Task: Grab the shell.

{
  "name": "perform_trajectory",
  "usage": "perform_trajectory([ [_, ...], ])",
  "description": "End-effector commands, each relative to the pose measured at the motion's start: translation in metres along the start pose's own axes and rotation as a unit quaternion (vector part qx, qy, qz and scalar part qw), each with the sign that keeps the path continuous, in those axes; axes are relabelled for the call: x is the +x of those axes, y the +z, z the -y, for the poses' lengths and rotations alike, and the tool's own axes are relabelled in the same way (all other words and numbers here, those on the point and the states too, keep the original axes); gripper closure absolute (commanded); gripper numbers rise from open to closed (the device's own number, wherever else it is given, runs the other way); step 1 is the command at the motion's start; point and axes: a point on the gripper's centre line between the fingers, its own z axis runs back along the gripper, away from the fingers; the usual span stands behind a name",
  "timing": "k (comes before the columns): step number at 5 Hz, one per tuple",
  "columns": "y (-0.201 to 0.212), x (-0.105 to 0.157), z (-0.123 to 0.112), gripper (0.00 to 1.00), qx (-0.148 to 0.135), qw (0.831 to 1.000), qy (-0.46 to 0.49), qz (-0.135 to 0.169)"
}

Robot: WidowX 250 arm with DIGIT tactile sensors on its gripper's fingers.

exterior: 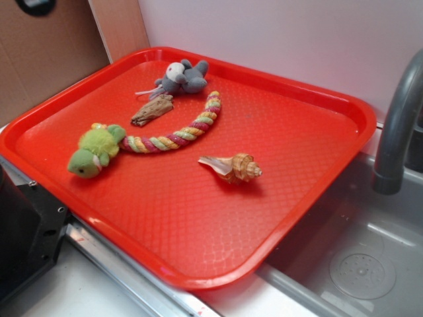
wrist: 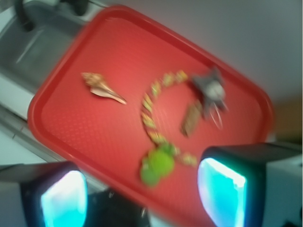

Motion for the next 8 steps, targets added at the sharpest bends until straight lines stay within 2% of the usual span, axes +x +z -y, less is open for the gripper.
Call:
perform_trajectory([
  [1, -0.051, 0.051, 0.011, 0.00, -0.059, 0.970, -0.235, 0.014],
  [2, -0.080, 0.067, 0.013, 0.00, -0.072, 0.957, -0.280, 0.019],
  [3, -0.105, 0.078, 0.019, 0.00, -0.078, 0.946, -0.315, -0.023],
  [5, -0.152, 0.077, 0.052, 0.00, -0.095, 0.924, -0.368, -0.035],
  [7, -0.185, 0.073, 0.055, 0.00, -0.087, 0.937, -0.328, -0.084],
  [8, -0.194, 0.072, 0.057, 0.00, -0.088, 0.935, -0.331, -0.091],
])
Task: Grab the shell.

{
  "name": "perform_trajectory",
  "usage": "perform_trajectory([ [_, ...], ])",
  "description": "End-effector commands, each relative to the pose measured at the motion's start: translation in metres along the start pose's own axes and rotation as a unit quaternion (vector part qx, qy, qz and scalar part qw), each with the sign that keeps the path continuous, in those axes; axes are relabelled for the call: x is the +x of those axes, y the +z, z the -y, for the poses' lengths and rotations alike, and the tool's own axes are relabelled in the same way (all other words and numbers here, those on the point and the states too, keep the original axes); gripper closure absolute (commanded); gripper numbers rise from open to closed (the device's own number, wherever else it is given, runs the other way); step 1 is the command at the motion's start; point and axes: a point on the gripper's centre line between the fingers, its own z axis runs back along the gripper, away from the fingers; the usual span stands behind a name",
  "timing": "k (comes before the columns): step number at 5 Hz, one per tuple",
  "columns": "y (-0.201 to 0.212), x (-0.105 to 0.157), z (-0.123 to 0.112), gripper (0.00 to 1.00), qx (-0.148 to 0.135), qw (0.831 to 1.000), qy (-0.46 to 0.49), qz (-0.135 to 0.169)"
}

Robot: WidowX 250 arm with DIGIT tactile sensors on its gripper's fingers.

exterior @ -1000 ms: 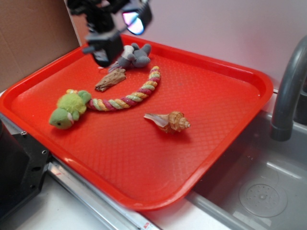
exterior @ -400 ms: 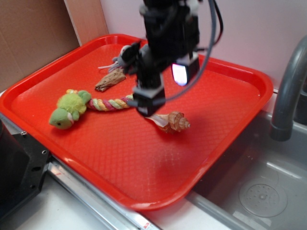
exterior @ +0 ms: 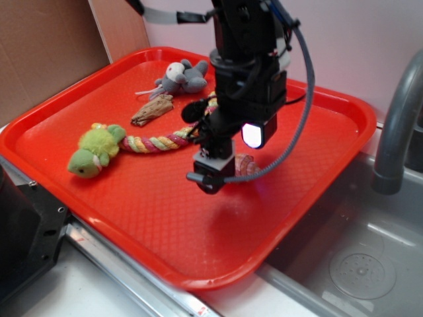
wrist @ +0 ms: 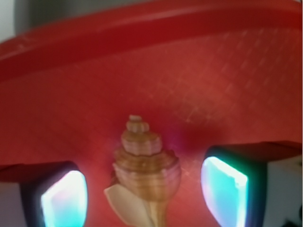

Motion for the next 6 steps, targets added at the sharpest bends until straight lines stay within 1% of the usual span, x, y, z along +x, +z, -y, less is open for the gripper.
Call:
perform_trajectory([
  [1, 0.000, 0.010, 0.009, 0.00, 0.023, 1.000, 0.015, 0.006],
  [2, 0.001, 0.012, 0.008, 1.00, 0.055, 0.998, 0.027, -0.032],
  [4, 0.000, 0.008, 0.006, 1.00, 0.053, 0.997, 0.042, -0.031],
  [5, 0.018, 0.000, -0.001, 1.00, 0.049, 0.991, 0.121, -0.037],
  [6, 0.068, -0.025, -0.009, 1.00, 0.069, 0.966, 0.246, -0.035],
])
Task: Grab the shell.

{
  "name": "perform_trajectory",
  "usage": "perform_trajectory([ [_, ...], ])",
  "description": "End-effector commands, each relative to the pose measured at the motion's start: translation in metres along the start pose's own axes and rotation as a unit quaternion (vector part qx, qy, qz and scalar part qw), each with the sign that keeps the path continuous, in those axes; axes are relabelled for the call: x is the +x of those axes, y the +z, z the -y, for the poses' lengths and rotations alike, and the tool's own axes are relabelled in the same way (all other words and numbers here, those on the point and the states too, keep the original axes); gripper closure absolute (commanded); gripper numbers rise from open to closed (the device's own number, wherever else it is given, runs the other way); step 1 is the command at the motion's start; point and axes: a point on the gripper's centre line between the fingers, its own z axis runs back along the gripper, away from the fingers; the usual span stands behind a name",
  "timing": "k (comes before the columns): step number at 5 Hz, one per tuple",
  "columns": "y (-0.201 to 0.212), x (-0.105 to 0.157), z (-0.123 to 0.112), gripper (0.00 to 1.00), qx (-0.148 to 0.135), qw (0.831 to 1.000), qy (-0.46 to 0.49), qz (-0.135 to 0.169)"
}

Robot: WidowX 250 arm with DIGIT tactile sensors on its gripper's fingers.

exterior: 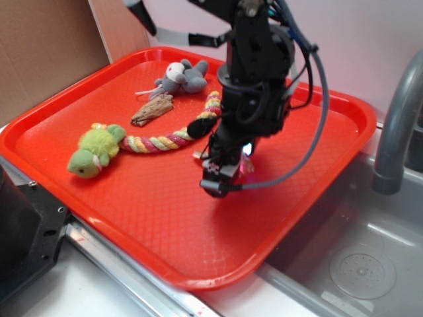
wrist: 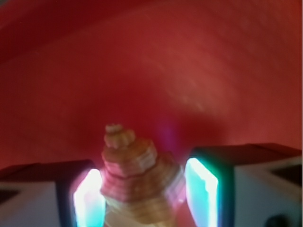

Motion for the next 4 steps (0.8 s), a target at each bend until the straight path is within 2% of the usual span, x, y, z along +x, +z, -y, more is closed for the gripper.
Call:
perform_trajectory([
  [1, 0.110, -0.051, -0.015, 1.00, 0.034, 0.967, 0.252, 0.019],
  [2, 0.142, -0.100, -0.006, 1.00, -0.032, 0.926, 0.368, 0.080],
  [3, 0.157, -0.128, 0.007, 1.00, -0.046, 0.870, 0.479, 0.108],
  [4, 0.163, -0.135, 0.010, 0.67, -0.073, 0.836, 0.534, 0.102],
])
